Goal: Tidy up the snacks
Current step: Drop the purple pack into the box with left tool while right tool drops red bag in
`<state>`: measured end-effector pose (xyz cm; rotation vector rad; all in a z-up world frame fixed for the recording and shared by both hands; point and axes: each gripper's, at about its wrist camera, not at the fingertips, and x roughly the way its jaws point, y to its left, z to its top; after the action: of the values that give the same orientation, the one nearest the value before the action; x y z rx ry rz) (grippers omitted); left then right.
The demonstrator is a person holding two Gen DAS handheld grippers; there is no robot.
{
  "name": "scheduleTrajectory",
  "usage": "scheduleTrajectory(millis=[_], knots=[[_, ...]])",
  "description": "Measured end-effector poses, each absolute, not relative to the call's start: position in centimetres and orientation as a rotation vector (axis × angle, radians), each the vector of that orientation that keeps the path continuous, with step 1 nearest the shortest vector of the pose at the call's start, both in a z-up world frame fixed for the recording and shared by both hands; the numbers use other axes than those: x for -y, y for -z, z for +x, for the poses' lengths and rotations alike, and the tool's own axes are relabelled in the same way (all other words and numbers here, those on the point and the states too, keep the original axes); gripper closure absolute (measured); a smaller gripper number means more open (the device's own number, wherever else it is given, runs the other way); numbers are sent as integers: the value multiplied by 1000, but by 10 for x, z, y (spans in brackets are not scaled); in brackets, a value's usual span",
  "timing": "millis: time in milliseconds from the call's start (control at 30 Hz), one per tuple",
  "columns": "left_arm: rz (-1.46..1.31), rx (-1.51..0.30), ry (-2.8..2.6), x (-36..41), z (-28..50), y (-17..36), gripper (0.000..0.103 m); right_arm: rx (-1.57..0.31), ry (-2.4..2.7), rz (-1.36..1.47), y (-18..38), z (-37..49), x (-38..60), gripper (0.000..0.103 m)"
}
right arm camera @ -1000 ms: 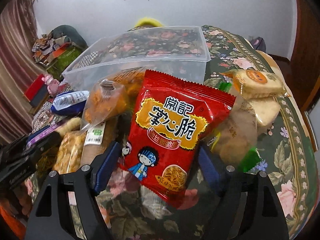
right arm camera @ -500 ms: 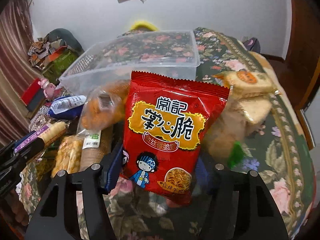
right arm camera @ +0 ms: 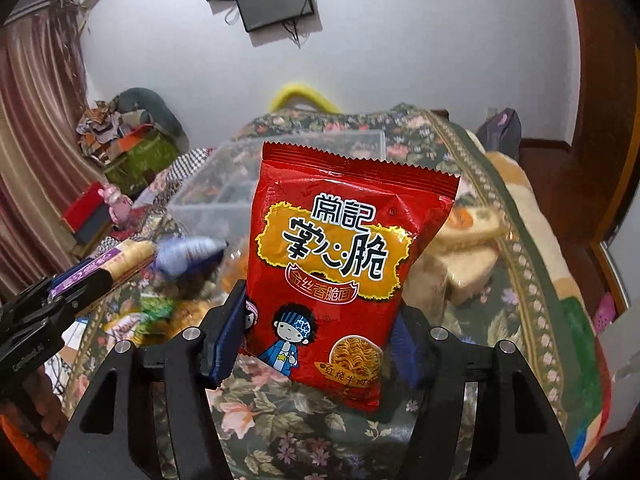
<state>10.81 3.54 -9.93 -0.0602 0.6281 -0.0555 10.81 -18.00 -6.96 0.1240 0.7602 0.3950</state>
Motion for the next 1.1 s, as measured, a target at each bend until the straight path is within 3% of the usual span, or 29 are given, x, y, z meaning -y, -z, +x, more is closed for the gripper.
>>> scheduleTrajectory(millis=[500, 1100], knots=[[-48, -574, 78, -30, 167, 62, 58, -654, -405, 100, 45, 136, 171, 43], [-37, -675, 40, -35, 267, 88, 58, -704, -404, 44, 60, 196, 140, 43]])
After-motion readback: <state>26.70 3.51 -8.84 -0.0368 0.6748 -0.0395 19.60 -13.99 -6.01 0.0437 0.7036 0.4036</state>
